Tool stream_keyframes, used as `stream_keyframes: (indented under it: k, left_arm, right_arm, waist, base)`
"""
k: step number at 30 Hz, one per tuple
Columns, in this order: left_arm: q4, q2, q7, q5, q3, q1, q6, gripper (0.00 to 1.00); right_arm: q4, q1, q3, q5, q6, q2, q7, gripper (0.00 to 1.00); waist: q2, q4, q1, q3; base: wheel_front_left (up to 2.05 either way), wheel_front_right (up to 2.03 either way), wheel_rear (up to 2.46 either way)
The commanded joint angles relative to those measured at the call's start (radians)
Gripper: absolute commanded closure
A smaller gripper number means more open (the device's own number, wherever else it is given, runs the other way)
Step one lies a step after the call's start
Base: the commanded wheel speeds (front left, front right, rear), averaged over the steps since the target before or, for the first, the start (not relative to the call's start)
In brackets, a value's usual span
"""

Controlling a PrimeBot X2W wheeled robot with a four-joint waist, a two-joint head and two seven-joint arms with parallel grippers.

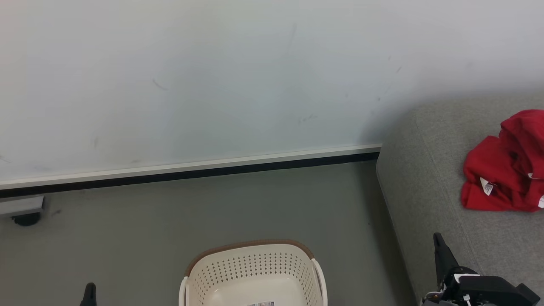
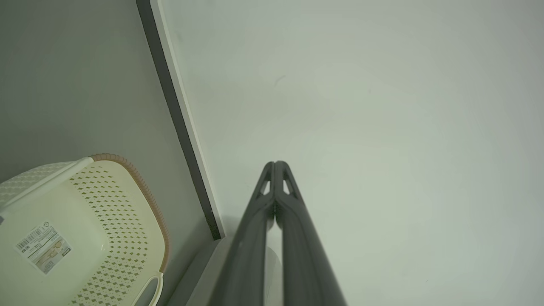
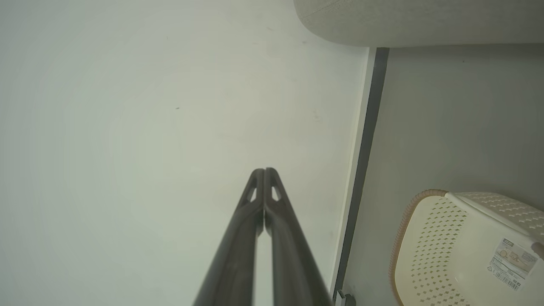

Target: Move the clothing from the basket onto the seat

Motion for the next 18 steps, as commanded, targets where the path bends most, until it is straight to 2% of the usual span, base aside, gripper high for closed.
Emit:
stream_keyframes:
  k: [1,14,18]
  left_arm:
    - [0.002,0.007,0.008,-0.02,0.003,-0.012,-0.007,1.0]
    - [0.015,0.007,0.034,-0.116,0.013,-0.027,-0.01,1.0]
    - [0.015,0.007,0.033,-0.114,0.013,-0.028,-0.009,1.0]
  right_arm:
    - [-0.001,-0.016,-0.004,0.021,0.0,0.004,0.005,1.0]
    - [0.007,-0.026,-0.027,0.11,0.0,0.01,0.028,1.0]
    - [0.007,-0.027,-0.027,0.111,0.0,0.01,0.03,1.0]
  waist:
    - [-0.0001,0.001,0.0001,0.001]
    - [-0.0001,0.007,0.0001,0.011]
    - [-0.0001,0.007,0.0001,0.011]
  base:
    - [0.0,0.0,0.0]
    - [0.0,0.0,0.0]
    - [0.0,0.0,0.0]
